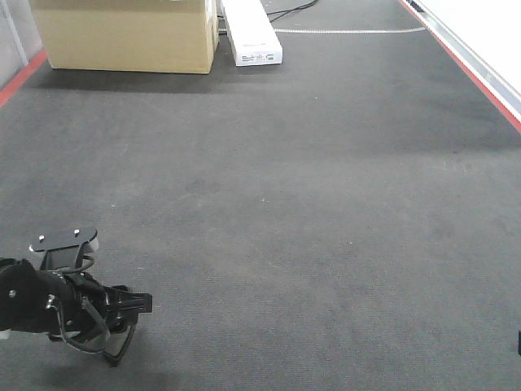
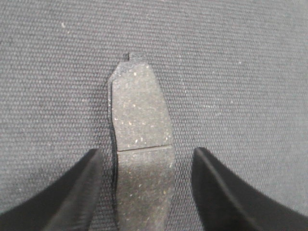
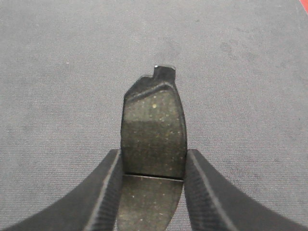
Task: Move and align brake pads A on conveyor
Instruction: 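Lower the left gripper and release its grey pad onto the belt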
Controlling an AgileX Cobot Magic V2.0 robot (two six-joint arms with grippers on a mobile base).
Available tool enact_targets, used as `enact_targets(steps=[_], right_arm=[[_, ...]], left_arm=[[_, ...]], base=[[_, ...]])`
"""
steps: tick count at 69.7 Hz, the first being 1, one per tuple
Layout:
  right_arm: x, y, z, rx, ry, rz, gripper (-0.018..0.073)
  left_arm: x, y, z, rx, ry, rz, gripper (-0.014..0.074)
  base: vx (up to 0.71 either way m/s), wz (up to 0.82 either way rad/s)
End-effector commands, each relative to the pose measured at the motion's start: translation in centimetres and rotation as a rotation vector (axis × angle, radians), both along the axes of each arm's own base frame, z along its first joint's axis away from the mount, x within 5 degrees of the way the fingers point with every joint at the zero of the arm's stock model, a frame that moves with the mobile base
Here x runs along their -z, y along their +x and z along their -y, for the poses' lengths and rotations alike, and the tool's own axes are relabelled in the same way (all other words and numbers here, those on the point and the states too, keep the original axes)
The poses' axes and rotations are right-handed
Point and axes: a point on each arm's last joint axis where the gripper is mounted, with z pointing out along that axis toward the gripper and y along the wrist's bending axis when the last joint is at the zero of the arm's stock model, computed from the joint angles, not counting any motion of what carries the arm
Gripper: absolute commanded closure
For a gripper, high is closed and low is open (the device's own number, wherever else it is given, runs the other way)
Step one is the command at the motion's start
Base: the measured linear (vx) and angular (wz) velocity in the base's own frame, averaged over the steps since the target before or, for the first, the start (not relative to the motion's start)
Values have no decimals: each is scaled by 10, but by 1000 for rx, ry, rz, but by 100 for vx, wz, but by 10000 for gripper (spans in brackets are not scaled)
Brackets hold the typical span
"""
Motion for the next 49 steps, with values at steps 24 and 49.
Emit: enact_targets(steps=[24, 49], right_arm=[[-16, 5, 1, -5, -13, 112, 407], [-16, 5, 1, -5, -13, 112, 407]], left_arm=[[-83, -40, -15, 86, 14, 295, 417], [-92, -115, -44, 134, 77, 526, 604]], base=[[0, 0], [0, 0]])
